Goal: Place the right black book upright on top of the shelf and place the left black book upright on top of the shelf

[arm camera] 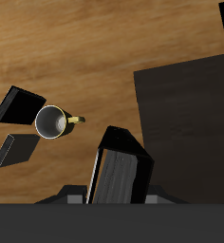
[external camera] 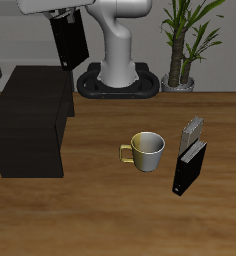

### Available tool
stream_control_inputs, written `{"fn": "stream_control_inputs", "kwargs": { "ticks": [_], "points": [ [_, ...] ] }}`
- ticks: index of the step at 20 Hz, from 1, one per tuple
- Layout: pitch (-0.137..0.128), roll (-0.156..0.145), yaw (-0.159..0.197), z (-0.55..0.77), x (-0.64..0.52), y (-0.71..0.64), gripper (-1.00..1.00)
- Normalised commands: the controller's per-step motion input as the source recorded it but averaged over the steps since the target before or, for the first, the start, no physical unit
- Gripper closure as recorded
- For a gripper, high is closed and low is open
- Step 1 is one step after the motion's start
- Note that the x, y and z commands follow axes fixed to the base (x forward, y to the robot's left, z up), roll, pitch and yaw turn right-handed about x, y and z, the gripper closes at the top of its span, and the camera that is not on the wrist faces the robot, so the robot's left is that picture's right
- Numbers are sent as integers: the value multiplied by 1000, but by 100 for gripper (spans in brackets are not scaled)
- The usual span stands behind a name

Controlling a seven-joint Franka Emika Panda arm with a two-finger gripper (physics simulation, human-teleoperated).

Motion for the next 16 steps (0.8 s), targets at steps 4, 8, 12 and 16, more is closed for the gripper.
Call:
{"fn": "stream_control_inputs", "kwargs": {
  "ticks": [4,8,12,16],
  "points": [
    [15,-30,12,26,-54,-473,100],
    [-19,-54,45,-22,-2,-376,100],
    [7,-38,6,-114,22,-425,100],
    [30,-29,-2,-102,0,-240,100]
  ]
}}
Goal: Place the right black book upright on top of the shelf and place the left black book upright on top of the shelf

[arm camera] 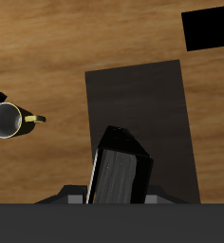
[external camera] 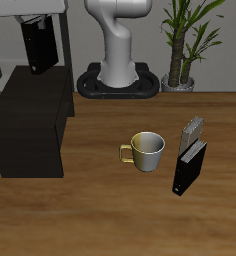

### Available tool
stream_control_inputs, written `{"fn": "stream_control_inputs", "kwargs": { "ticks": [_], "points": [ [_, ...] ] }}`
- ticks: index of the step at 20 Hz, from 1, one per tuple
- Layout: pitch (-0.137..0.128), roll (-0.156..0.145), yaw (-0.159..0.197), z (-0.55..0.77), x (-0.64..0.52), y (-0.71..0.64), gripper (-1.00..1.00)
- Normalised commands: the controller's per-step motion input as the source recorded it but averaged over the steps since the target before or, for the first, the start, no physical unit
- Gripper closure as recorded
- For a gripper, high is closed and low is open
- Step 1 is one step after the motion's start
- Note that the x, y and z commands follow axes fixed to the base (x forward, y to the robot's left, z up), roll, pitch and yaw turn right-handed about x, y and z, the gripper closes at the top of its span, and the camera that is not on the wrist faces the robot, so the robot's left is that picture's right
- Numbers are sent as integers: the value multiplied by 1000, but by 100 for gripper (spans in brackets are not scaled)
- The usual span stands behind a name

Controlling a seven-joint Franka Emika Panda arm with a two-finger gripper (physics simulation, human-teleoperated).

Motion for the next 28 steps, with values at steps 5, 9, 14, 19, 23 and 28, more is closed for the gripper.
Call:
{"fn": "stream_control_inputs", "kwargs": {
  "ticks": [5,9,14,19,23,28],
  "points": [
    [17,-16,-7,-203,-119,-297,100],
    [-5,22,29,-266,3,-123,100],
    [22,-21,1,-246,99,-125,100],
    [20,17,-23,-230,59,-43,100],
    [10,-1,13,-108,30,12,100],
    [7,-7,-9,-68,-15,-11,100]
  ]
}}
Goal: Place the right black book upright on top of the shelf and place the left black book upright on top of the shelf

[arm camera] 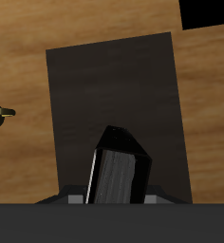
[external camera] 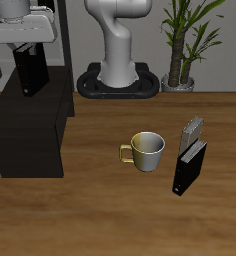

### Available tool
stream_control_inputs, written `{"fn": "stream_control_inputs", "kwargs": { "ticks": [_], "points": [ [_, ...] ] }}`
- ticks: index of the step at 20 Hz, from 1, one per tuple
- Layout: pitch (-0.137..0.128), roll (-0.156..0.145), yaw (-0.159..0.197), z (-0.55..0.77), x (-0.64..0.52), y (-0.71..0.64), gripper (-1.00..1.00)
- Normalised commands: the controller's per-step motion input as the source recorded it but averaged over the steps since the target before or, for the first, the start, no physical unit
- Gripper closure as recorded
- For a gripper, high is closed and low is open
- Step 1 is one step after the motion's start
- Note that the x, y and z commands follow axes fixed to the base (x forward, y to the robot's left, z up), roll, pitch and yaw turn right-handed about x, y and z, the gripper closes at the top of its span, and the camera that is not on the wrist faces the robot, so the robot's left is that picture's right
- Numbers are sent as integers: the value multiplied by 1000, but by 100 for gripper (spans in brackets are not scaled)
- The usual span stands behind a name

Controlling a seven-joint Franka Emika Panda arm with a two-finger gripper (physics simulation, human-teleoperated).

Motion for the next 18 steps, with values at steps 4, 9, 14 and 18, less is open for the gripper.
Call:
{"fn": "stream_control_inputs", "kwargs": {
  "ticks": [4,9,14,18],
  "points": [
    [37,-19,0,-266,85,-78,100],
    [29,-14,-12,-267,87,-31,100],
    [5,-54,-3,-72,-27,3,-100],
    [18,-8,27,-85,-31,-45,-100]
  ]
}}
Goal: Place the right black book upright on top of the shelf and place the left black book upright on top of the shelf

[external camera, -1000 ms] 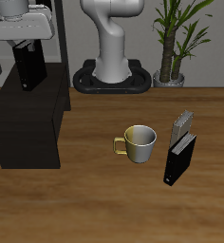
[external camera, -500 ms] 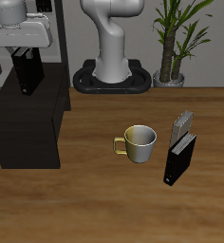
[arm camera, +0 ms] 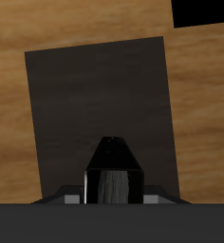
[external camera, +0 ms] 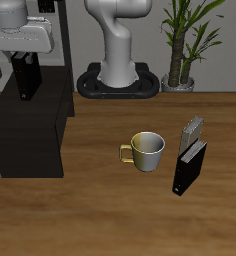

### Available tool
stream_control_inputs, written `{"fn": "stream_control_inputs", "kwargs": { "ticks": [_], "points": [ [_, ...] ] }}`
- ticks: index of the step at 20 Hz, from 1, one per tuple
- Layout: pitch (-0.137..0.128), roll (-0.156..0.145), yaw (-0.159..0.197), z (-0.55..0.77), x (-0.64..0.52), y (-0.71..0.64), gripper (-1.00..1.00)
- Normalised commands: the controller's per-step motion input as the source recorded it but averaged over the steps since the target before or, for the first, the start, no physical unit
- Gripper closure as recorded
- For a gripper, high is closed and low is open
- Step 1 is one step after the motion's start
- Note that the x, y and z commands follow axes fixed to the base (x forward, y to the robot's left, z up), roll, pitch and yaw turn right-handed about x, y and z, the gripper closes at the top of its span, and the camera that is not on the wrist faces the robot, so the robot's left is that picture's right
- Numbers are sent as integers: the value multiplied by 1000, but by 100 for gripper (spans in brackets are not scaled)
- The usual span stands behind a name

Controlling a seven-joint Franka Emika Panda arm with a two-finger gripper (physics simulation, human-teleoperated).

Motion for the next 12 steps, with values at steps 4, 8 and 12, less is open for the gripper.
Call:
{"fn": "stream_control_inputs", "kwargs": {
  "ticks": [4,8,12],
  "points": [
    [-9,-23,17,39,-44,-24,-100],
    [-18,-21,32,74,-55,13,-100],
    [-12,-44,38,56,-25,14,-100]
  ]
}}
